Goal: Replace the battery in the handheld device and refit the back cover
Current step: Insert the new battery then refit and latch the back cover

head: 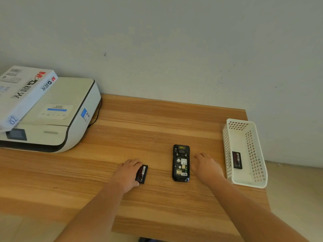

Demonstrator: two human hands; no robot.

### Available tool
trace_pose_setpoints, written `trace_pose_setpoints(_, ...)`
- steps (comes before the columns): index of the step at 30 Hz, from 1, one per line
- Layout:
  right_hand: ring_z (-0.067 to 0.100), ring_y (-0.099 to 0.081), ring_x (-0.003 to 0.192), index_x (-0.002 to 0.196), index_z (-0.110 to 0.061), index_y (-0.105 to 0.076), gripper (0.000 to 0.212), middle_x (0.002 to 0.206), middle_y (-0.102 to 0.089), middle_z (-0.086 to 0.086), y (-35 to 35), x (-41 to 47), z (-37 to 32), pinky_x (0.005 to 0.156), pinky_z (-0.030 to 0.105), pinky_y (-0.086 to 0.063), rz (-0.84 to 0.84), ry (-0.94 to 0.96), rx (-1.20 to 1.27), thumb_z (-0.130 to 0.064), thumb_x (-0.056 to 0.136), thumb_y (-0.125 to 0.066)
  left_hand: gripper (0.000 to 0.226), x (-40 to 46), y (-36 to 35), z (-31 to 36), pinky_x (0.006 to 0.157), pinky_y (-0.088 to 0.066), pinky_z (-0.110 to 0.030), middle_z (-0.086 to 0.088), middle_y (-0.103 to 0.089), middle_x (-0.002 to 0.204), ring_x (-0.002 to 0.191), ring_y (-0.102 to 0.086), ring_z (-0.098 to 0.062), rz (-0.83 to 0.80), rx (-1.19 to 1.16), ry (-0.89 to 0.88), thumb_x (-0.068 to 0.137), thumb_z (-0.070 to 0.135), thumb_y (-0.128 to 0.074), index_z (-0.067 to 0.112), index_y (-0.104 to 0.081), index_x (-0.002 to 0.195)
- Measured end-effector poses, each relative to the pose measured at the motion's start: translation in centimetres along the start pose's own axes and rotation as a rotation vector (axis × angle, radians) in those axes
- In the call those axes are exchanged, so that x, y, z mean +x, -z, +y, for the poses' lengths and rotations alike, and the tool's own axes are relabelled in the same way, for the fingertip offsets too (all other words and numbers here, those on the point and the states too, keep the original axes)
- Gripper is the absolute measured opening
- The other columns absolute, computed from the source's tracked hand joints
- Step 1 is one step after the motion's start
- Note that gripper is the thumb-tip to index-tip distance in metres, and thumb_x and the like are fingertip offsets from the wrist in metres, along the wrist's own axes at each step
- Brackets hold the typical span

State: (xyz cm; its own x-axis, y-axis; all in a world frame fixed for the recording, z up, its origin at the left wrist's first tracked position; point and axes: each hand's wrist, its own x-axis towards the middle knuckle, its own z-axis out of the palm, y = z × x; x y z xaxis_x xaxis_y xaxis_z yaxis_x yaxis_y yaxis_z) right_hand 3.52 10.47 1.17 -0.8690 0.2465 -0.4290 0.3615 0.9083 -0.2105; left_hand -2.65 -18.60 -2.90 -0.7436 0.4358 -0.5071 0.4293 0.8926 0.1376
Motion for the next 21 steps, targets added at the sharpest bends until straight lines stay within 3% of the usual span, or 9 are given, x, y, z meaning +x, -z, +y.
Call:
trace_pose_setpoints(12,0.021,-0.055,0.114,0.131,-0.023,-0.052,0.041,0.134,-0.053,-0.002,-0.2,-0.2,1.9,0.096,0.038,-0.046,0.045,0.007,0.029,-0.041,0.095,-0.043,0.081,1.0,1.5,1.7,0.118,-0.019,-0.033,0.006,-0.024,0.159,0.142,-0.026,-0.016,0.063,-0.032,-0.051,0.085,0.05,-0.061,0.02,-0.027,0.152)
trace_pose_setpoints(21,0.019,-0.053,0.118,0.132,-0.023,-0.052,0.041,0.136,-0.052,-0.002,0.4,-0.4,3.8,0.097,0.036,-0.045,0.092,0.015,0.068,-0.041,0.096,-0.046,0.077,3.6,5.1,8.6,0.114,-0.029,-0.035,0.005,-0.034,0.152,0.137,-0.034,-0.017,0.155,-0.157,-0.181,0.083,0.044,-0.068,0.02,-0.035,0.149)
